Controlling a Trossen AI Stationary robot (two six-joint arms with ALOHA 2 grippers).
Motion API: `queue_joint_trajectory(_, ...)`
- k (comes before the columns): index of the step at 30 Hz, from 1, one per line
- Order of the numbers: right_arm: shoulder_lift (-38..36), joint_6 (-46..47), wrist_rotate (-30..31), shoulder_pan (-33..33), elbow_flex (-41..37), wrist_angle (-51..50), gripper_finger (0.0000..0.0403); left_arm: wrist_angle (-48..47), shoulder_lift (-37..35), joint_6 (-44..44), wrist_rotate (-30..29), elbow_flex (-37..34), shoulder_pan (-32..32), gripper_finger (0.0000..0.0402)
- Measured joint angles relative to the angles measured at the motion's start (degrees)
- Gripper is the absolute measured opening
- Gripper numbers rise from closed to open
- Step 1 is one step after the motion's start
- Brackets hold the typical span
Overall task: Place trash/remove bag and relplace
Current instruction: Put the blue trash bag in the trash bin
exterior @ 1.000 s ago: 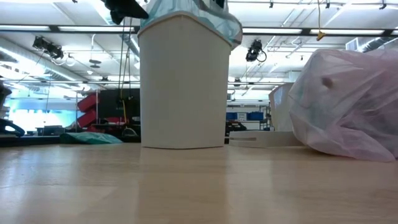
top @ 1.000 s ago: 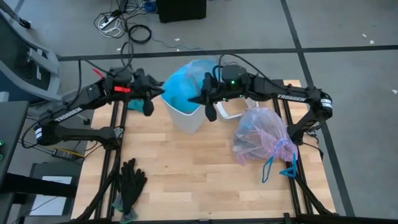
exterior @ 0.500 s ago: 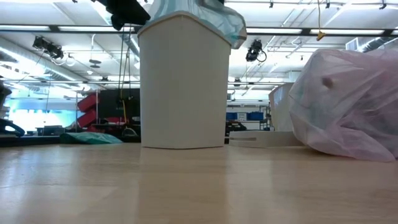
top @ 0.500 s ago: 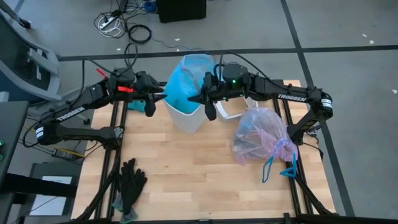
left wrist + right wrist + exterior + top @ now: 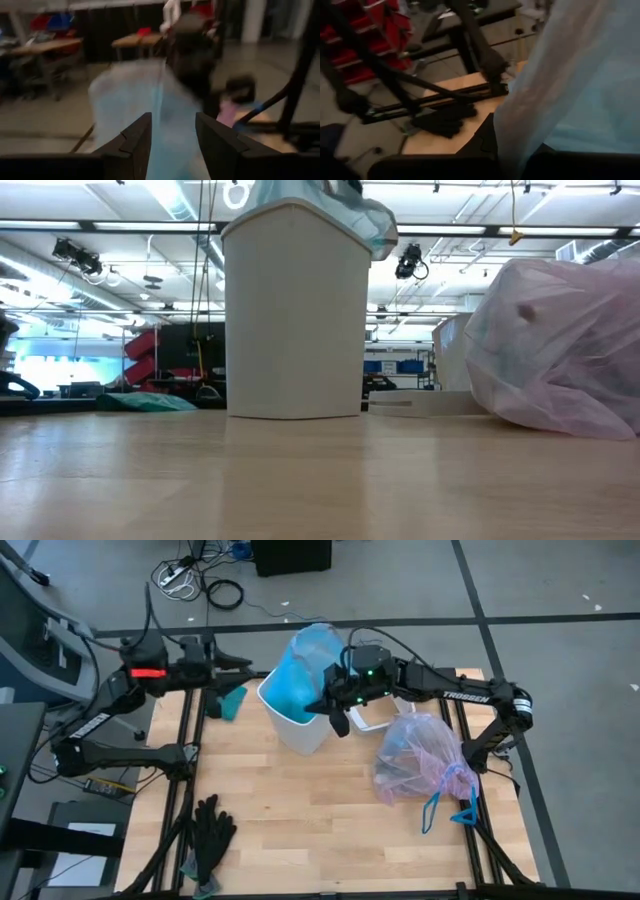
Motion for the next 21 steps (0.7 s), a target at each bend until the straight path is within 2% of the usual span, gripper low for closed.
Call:
queue_joint_trajectory(6, 3.08, 2.95, -5.37, -0.14, -0.01, 2.11, 0.0000, 7.51, 5.63, -4.63, 4.08, 2.95, -0.04, 0.0163)
queue_joint_trajectory(10, 3.09, 3.01, -5.96, 0.23, -0.01, 2.14, 0.0000, 10.97, 10.16, -5.86, 8.07, 7.53, -1.01, 0.0163)
queue_joint_trajectory(17, 2.94, 4.93, -10.27, 0.34, -0.01, 1.35, 0.0000, 9.63, 19.85, -6.03, 14.14, 16.77, -2.72, 0.0163)
queue_joint_trajectory(21, 2.94, 4.94, -9.92, 0.33, -0.01, 1.36, 0.0000, 0.85, 24.23, -6.04, 14.49, 20.16, -2.79, 0.0163)
